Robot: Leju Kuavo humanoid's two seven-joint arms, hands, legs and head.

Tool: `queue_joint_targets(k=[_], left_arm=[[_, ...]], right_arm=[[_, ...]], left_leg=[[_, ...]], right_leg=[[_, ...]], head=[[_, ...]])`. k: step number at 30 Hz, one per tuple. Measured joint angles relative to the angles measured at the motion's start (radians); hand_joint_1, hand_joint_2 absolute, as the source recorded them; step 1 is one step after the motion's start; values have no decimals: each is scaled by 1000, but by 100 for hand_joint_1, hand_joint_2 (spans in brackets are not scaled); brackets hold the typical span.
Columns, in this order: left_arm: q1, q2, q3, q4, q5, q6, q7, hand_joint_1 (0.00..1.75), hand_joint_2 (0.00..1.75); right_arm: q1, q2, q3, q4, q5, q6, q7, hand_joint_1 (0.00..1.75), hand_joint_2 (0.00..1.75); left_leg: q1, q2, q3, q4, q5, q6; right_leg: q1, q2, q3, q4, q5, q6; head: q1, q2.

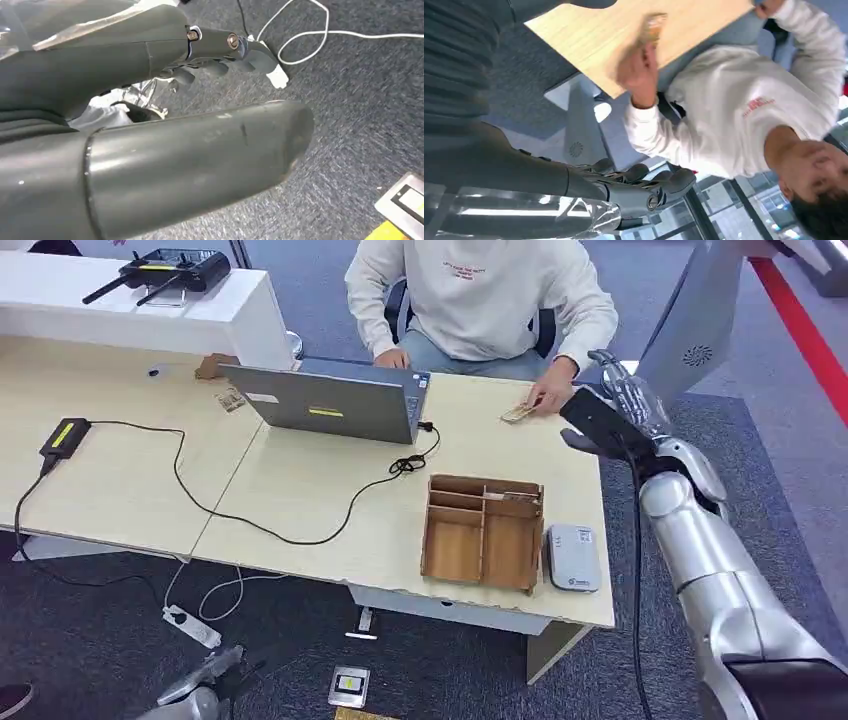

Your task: Pass the card to the sensor for recognition and then transmit it.

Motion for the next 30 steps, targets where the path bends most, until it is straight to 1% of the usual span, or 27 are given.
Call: queue_joint_targets(k=[1, 3, 4, 5, 8, 11, 17, 20, 22, 25, 30], left_arm=[[2, 0, 0, 1, 5, 0, -2, 0, 0], [6, 0, -1, 3, 18, 4, -5, 0, 0], [8, 0, -1, 4, 27, 8, -5, 0, 0], [9, 0, -1, 5, 34, 10, -6, 0, 0], [15, 1, -2, 8, 50, 17, -7, 0, 0], [22, 2, -2, 12, 69, 28, -8, 0, 0], [28, 9, -2, 19, 87, 42, -7, 0, 0], [29, 12, -2, 20, 92, 45, -4, 0, 0], [29, 15, -2, 21, 94, 45, -2, 0, 0], [29, 20, -2, 24, 94, 45, -2, 0, 0], [29, 21, -2, 26, 94, 45, -2, 0, 0]], right_arm=[[0, -6, -1, -11, -31, 9, 0, 0, 175], [5, -17, -14, -53, -143, 49, 8, 0, 175], [12, -21, -24, -84, -214, 72, 21, 0, 175], [20, -27, -27, -107, -256, 88, 35, 0, 175], [52, -42, -41, -186, -352, 122, 73, 0, 175], [114, -59, -49, -287, -430, 156, 123, 0, 175], [226, -84, -48, -432, -440, 193, 168, 0, 175], [268, -94, -44, -482, -419, 241, 201, 0, 175], [301, -98, -39, -509, -404, 257, 212, 0, 175], [341, -101, -32, -544, -398, 261, 217, 0, 175], [356, -110, -22, -582, -394, 268, 221, 0, 175]], left_leg=[[0, 0, 0, 0, 0, 0], [0, 0, 0, 0, 0, 0], [0, 0, 0, 0, 0, 0], [0, 0, 0, 0, 0, 0], [0, 0, 0, 0, 0, 0], [0, 0, 1, 0, 0, 0], [0, 0, 1, 0, 0, 0], [0, 0, 1, 0, 0, 0], [0, 0, 0, 0, 0, 0], [0, 0, 0, 0, 0, 0], [0, 0, 0, 0, 0, 0]], right_leg=[[0, 0, 0, 0, 0, 0], [0, 0, 0, 0, 0, 0], [0, 0, 0, 0, 0, 0], [0, 0, 0, 0, 0, 0], [0, 0, 0, 0, 0, 0], [0, 0, 0, 0, 0, 0], [0, 0, 0, 0, 0, 0], [0, 0, 0, 0, 0, 0], [1, 0, 1, 0, 0, 0], [0, 0, 1, 0, 0, 0], [0, 0, 1, 0, 0, 0]], head=[[0, 0], [0, 0], [0, 0], [0, 0], [0, 0], [0, 0], [0, 0], [0, 0], [0, 0], [0, 0], [0, 0]])
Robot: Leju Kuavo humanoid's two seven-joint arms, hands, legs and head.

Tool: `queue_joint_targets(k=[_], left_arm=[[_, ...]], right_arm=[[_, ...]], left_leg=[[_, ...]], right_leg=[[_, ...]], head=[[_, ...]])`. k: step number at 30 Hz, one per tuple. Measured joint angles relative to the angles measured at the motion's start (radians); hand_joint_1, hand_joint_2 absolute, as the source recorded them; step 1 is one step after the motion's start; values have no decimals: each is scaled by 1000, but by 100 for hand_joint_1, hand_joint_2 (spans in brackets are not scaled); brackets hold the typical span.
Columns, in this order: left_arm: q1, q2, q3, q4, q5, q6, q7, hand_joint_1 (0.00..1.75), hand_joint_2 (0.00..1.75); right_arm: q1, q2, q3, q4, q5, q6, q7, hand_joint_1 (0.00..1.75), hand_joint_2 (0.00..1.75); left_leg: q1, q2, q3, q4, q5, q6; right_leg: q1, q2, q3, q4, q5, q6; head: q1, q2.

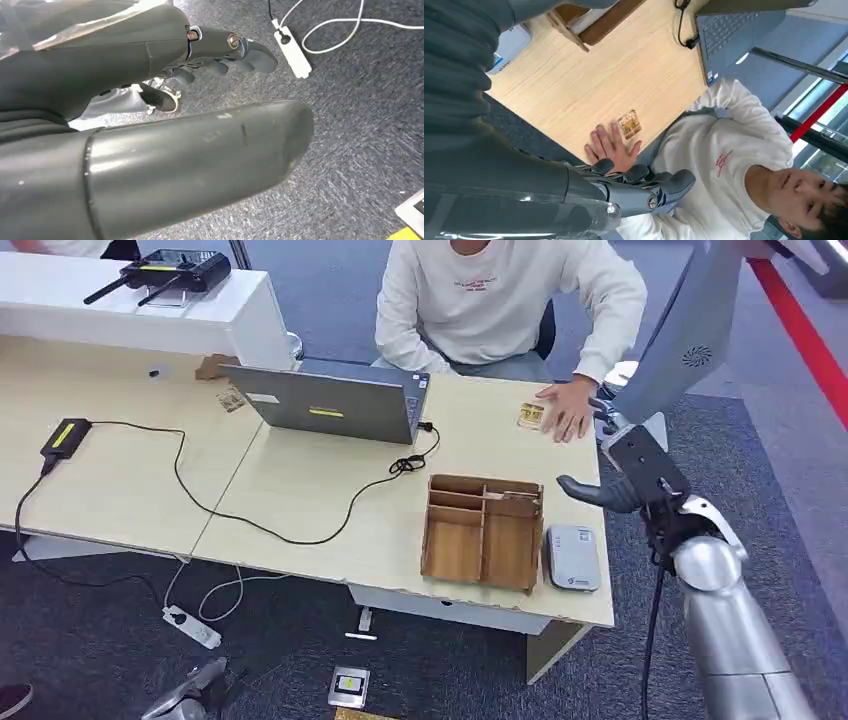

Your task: Pass the card to the sensor for recognition and then transmit it.

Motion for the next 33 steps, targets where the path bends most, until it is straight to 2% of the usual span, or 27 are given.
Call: queue_joint_targets(k=[4, 12, 15, 21, 27, 33], left_arm=[[-2, 0, 0, 1, -10, 6, 5, 0, 0], [-26, -1, -2, 1, -49, 4, 19, 0, 0], [-35, -3, -3, 1, -63, -3, 21, 0, 0], [-39, -8, -5, 1, -73, -13, 21, 0, 0], [-42, -9, -8, 1, -80, -36, 17, 0, 0], [-56, -9, -11, 1, -95, -53, 20, 0, 0]], right_arm=[[12, -2, 24, -4, 122, 9, 3, 0, 175], [18, 21, 129, 19, 443, -72, -21, 0, 175], [-8, 42, 153, 67, 521, -109, -34, 0, 175], [-58, 89, 170, 174, 555, -157, -71, 0, 175], [-76, 105, 179, 232, 560, -152, -73, 0, 175], [-79, 104, 179, 275, 558, -134, -47, 0, 175]], left_leg=[[0, 0, 0, 0, 0, 0], [1, 0, -1, 0, 0, 0], [1, 0, 0, 0, 0, 0], [0, 0, 0, 0, 0, 0], [0, 0, 0, 0, 0, 0], [0, 0, 0, 0, 0, 0]], right_leg=[[0, 0, 0, 0, 0, 0], [0, 0, 0, 0, 0, 0], [0, 0, 0, 0, 0, 0], [0, 0, 0, 0, 0, 0], [0, 0, 0, 0, 0, 0], [0, 0, 0, 0, 0, 0]], head=[[0, 0], [0, 0], [0, 0], [0, 0], [0, 0], [0, 0]])
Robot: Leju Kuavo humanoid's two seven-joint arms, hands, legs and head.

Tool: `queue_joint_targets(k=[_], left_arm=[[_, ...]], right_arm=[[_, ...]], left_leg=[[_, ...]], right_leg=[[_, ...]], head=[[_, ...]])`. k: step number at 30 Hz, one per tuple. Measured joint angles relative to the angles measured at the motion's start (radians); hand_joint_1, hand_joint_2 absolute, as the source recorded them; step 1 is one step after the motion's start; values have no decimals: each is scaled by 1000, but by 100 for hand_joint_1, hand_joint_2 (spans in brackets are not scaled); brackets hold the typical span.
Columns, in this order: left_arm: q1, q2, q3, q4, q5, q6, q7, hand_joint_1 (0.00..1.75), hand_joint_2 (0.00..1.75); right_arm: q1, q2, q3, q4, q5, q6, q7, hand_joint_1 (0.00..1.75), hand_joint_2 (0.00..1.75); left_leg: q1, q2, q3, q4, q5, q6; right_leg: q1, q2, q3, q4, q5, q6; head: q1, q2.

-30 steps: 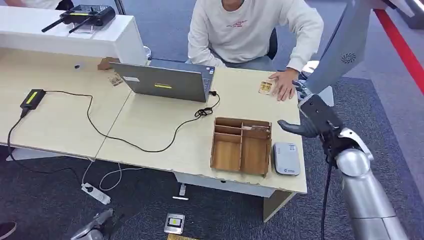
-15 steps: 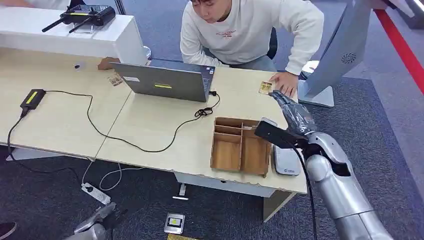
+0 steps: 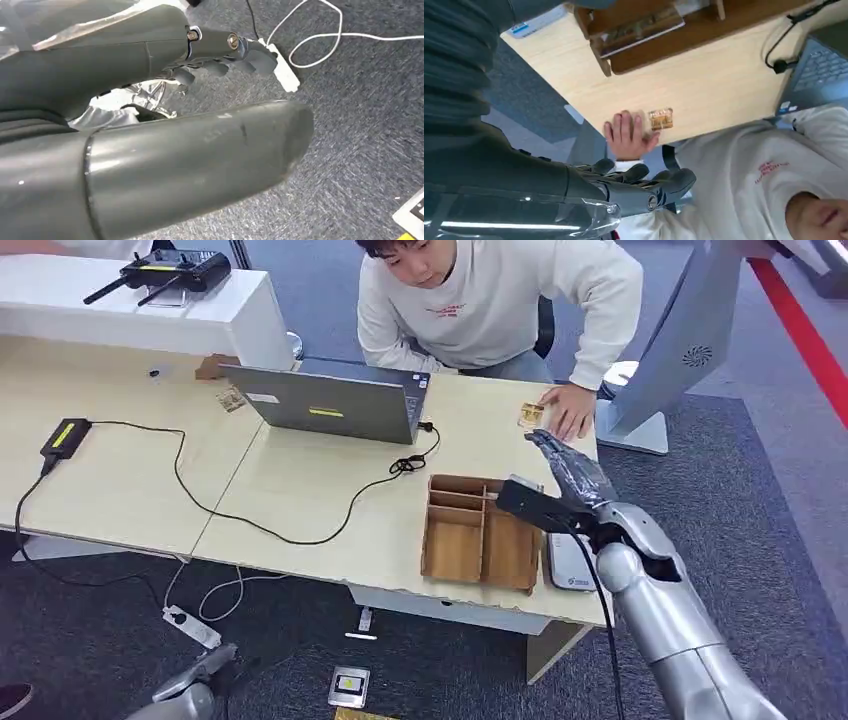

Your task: Pass the card to the sensor for recognition and then transmit it.

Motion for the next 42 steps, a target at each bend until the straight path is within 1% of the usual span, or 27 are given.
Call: queue_joint_targets(k=[9, 17, 23, 26, 30, 34, 42], left_arm=[[-7, -1, -5, 0, -10, -13, 9, 0, 0], [-10, -2, -10, -2, -23, -20, 16, 0, 0], [-17, -3, -13, -2, -37, -31, 18, 0, 0], [-21, -5, -15, -2, -41, -31, 18, 0, 0], [-26, -8, -17, -2, -55, -34, 11, 0, 0], [-33, -12, -17, -2, -63, -37, 6, 0, 0], [-43, -18, -17, -2, -68, -37, 0, 0, 0]], right_arm=[[3, -5, -1, 46, 3, 21, 23, 0, 175], [15, -19, -8, 45, 19, 50, 50, 0, 175], [31, -28, -24, 34, 30, 58, 62, 0, 175], [36, -32, -30, 25, 32, 57, 61, 0, 175], [37, -33, -35, -3, 28, 55, 33, 0, 175], [36, -32, -42, -32, 28, 61, 22, 0, 175], [27, -18, -42, -48, 29, 65, 1, 0, 175]], left_leg=[[0, 0, 0, 0, 0, 0], [0, 0, 0, 0, 0, 0], [0, 0, 0, 0, 0, 0], [0, 0, 0, 0, 0, 0], [0, 0, 0, 0, 0, 0], [0, 0, 0, 0, 0, 0], [0, 0, 0, 0, 0, 0]], right_leg=[[0, 0, 0, 0, 0, 0], [0, 0, 0, 0, 0, 0], [0, 0, 0, 0, 0, 0], [0, 1, 0, 0, 0, 0], [0, 1, 0, 0, 0, 0], [0, 1, 0, 0, 0, 0], [0, 1, 0, 0, 0, 0]], head=[[0, 0], [0, 0], [0, 0], [0, 0], [0, 0], [0, 0], [0, 0]])
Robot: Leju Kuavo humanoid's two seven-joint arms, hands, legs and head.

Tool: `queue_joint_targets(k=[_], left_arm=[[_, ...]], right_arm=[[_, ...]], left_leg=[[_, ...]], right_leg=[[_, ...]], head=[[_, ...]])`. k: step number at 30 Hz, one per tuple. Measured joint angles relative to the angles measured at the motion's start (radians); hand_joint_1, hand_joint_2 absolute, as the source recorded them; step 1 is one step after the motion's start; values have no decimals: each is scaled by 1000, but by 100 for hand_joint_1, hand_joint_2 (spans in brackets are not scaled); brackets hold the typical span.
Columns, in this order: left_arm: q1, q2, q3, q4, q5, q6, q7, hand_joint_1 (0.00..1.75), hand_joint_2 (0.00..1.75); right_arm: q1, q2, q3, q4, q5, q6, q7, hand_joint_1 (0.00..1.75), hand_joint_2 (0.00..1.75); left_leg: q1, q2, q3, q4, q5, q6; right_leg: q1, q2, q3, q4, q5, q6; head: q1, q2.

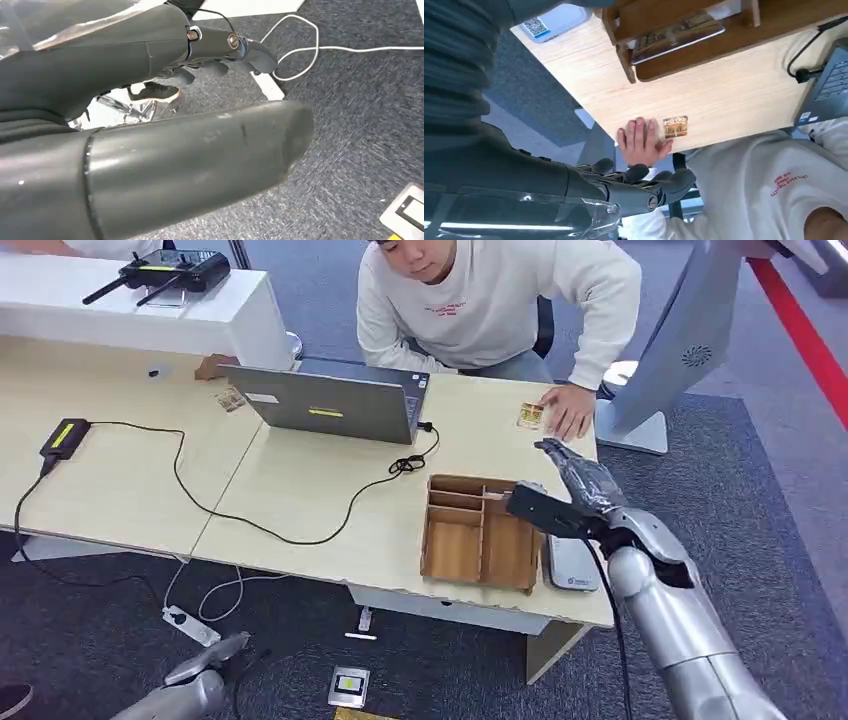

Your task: Pass the card to the sensor for recognition and then transmit it.

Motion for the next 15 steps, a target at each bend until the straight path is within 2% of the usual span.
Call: queue_joint_targets(k=[15], left_arm=[[2, -3, 0, 0, 2, 5, -3, 0, 0]], right_arm=[[-6, 18, 0, 12, 3, 0, -6, 0, 175]], left_leg=[[0, 0, 0, 0, 0, 0]], right_leg=[[0, 0, 0, 0, 0, 0]], head=[[0, 0]])
